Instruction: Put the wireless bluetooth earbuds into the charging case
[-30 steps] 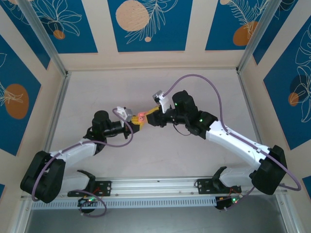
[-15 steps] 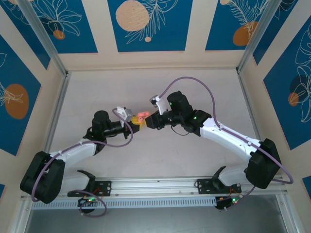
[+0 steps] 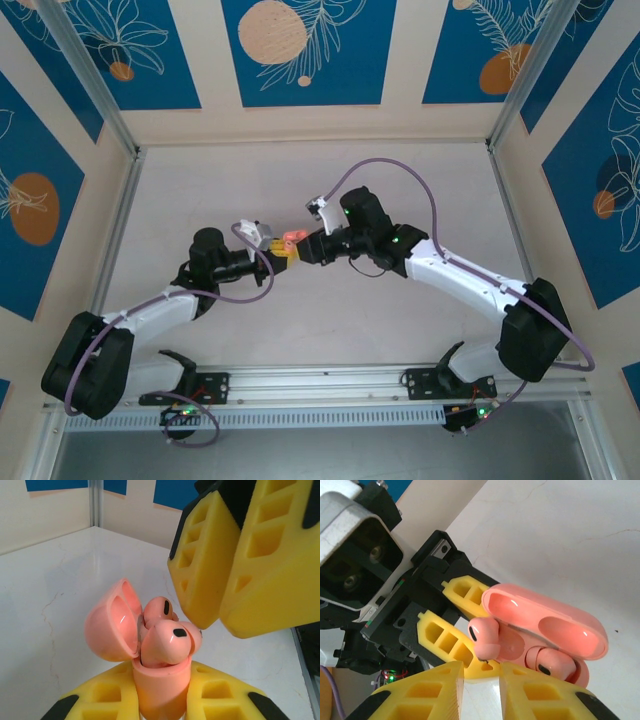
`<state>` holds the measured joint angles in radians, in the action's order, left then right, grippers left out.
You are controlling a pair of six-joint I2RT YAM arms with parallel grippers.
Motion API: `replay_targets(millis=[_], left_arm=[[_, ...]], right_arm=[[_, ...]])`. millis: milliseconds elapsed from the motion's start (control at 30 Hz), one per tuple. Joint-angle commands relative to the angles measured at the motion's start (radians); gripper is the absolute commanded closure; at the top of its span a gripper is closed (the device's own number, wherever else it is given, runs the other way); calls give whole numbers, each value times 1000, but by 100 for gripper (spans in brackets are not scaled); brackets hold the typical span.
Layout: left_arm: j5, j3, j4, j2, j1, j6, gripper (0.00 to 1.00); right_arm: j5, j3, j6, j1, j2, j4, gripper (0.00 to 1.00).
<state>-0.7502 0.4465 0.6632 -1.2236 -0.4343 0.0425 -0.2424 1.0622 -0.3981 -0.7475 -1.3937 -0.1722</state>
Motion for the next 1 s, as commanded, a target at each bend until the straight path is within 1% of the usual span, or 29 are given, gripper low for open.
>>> replay_targets(millis=[0,300,500,967], left_arm=[[-6,26,-5,22,-9,-8,86],[-8,22,-2,31,-9,-5,85],[-5,21,-15,43,-9,-7,86],[3,16,-42,70,-9,-14,85]], right_arm=[[0,42,-13,5,-11,2,75],[-1,53,-15,6,-32,4,77],[23,56,-21,8,-38,-10,80],[52,60,-39,20,-43,-27,80]])
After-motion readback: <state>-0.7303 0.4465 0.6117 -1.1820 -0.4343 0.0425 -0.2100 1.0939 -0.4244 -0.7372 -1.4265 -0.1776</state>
